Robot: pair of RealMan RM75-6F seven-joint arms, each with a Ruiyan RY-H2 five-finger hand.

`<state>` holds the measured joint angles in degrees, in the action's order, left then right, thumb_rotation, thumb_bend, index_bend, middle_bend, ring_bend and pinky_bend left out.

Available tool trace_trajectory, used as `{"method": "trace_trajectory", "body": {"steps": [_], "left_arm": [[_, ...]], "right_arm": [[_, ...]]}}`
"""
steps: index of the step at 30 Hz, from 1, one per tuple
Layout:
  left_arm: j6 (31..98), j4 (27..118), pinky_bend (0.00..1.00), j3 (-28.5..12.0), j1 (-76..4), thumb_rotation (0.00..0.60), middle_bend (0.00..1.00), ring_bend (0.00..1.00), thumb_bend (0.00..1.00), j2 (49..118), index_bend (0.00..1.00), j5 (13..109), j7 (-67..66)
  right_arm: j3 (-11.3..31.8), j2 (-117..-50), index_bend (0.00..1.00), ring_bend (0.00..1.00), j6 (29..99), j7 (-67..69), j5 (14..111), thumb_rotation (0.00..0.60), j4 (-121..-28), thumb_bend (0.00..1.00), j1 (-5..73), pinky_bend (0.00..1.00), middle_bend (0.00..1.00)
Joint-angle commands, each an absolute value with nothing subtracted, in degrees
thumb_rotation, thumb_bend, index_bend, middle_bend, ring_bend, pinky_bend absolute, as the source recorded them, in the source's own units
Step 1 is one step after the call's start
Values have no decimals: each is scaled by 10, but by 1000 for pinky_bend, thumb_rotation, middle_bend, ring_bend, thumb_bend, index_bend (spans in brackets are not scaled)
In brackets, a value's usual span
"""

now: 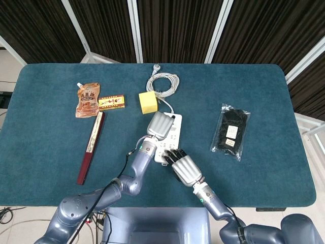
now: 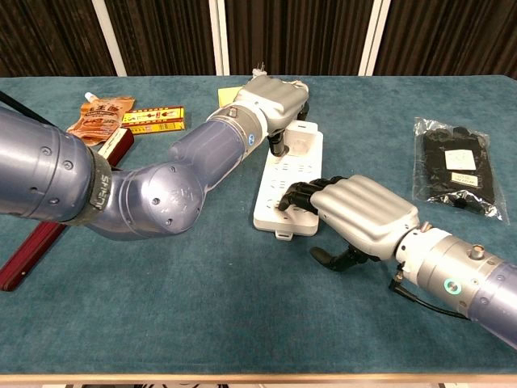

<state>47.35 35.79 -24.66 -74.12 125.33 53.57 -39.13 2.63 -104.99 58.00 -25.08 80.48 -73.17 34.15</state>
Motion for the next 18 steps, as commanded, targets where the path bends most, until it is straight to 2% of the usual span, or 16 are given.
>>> {"method": "trace_trajectory", "body": {"steps": [1,18], "left_arm": [[475,360,666,-248,-742,600,826,574,354,1252,766,536,-390],[487,386,672,-254,-736,600,830,578,354,1237,768,537,-393]], "right_arm": [[26,-1050,282,201,580,-251,804,600,-732,492,342,238,289],[25,-1049,282,201,580,-259,803,600,-739,492,340,238,289]]}}
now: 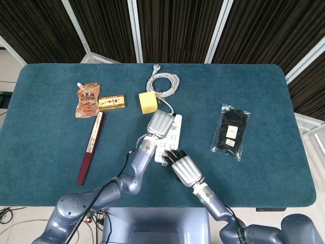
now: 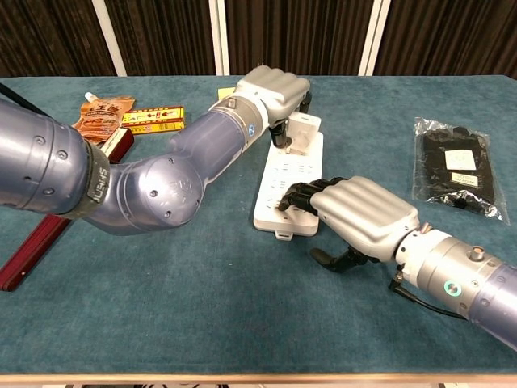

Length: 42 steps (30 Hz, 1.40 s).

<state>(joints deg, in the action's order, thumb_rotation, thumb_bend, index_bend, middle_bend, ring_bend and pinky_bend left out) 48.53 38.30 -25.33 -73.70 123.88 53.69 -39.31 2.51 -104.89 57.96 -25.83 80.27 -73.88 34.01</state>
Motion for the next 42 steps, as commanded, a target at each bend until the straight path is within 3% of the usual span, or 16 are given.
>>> {"method": "trace_trajectory", "body": {"steps": [1,22,25,30,33,42], "left_arm": [[488,388,672,-254,-736,600,830,578,354,1236,768,537,-393],[532,478,672,-262,-717,600,829,578,355,1182,767,539,-399],[541,505,672,-258,-705,600,829,578,354,1165,768,538,-405],[555,548,672,-249,-686,600,829,578,354,1138,768,536,-414],[564,577,672,-247,-675,600,829,578,354,1119,767,532,-422],[591,670,672,-224,-638,600,829,578,354,1064,767,524,-444]], "right_arm": [[25,-1048,282,201,581,-259,803,600,-740,492,340,238,289],[31,-1040,280,201,604,-267,812,600,-770,492,336,238,289],[34,-1039,206,180,611,-271,813,600,-778,492,334,228,269],[38,-1038,8,62,627,-283,815,600,-792,492,330,165,117],[43,-1040,0,14,648,-293,824,600,-799,492,327,141,71],[63,-1015,0,5,688,-324,835,600,-845,492,320,141,59]]}}
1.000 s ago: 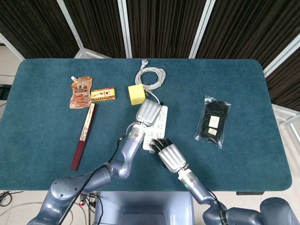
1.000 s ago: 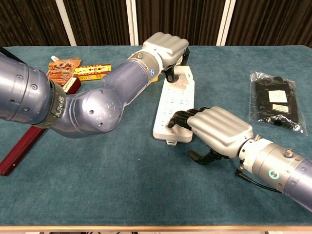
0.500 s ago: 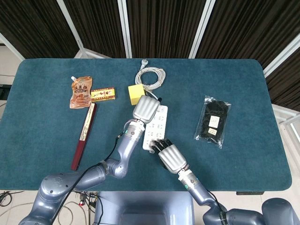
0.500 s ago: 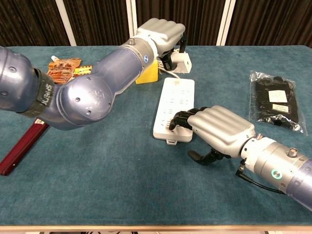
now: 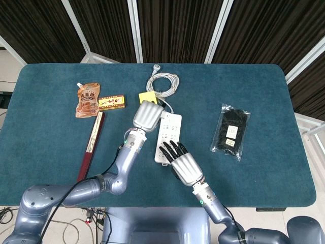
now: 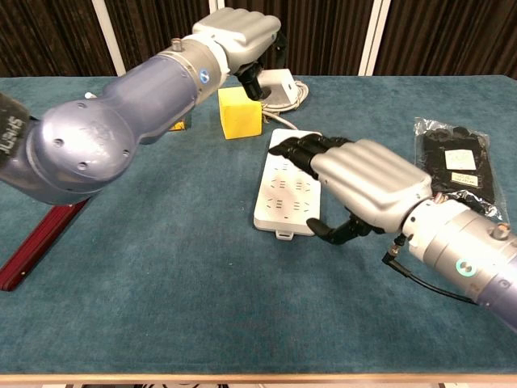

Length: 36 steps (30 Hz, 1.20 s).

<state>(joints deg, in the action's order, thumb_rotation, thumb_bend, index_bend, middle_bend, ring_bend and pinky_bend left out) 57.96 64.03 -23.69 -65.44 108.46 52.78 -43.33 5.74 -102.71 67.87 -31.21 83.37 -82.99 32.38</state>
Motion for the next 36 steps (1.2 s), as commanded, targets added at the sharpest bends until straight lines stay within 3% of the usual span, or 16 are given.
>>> {"method": "trace_trajectory", "body": {"steps": [1,13,22,29,36], "left_arm": [[593,679,672,-219,-633,600,829,578,355,1058,767,523,-448],[616,747,669,-156,-573,600,816,574,354,1024,750,509,-458],[623,763,605,-126,-556,600,730,525,309,1021,663,494,-488],[635,778,452,-116,-542,600,498,401,171,1016,423,465,-519],[649,804,345,-118,-534,600,267,263,57,1002,249,451,-529]], "right_arm": [[64,-1011,0,3,690,-328,833,600,-850,492,319,141,59],[67,-950,0,0,707,-340,818,600,-901,492,299,130,55],[63,-923,0,0,719,-334,824,600,-922,492,288,129,55],[53,-918,0,0,721,-332,834,600,-928,492,284,129,55],[52,-911,0,0,726,-336,835,600,-938,492,279,129,55]]}}
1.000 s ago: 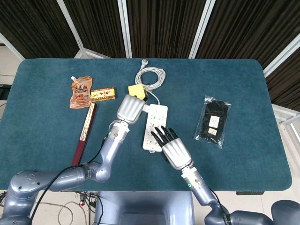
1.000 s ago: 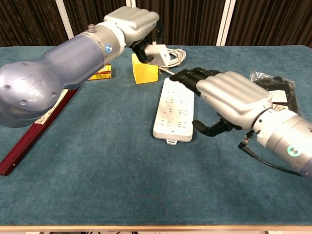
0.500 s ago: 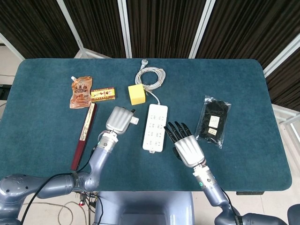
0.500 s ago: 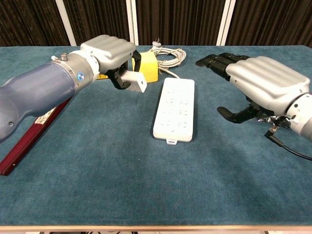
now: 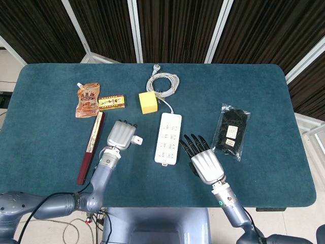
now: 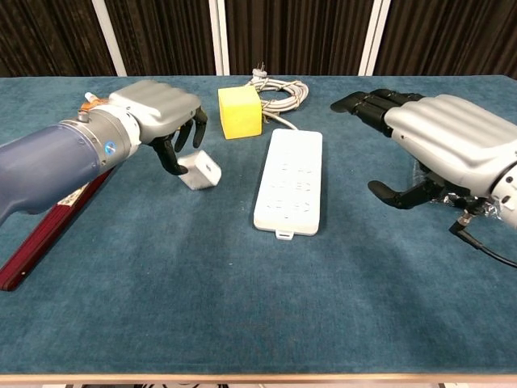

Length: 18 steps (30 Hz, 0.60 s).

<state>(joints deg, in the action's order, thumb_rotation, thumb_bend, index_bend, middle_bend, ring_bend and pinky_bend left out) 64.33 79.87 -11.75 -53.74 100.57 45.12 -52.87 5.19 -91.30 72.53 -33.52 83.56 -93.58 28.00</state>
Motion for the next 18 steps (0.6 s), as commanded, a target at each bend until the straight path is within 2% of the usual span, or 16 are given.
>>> {"method": "trace_trajectory", "body": {"steps": [1,10,18], "left_arm": [[651,807,329,-118,-533,600,242,246,50,1000,229,452,-526],[686,867,232,-122,-496,600,145,131,42,956,160,492,-462],[759,968,152,-75,-410,600,84,69,41,851,106,603,-355]], "right_arm": [[52,-909,0,0,726,-336,834,600,-940,491,278,129,55],[60,-869,0,0,740,-342,832,600,-950,492,268,102,50],[70,-794,0,0,781,-297,818,600,-962,491,231,57,4]]}}
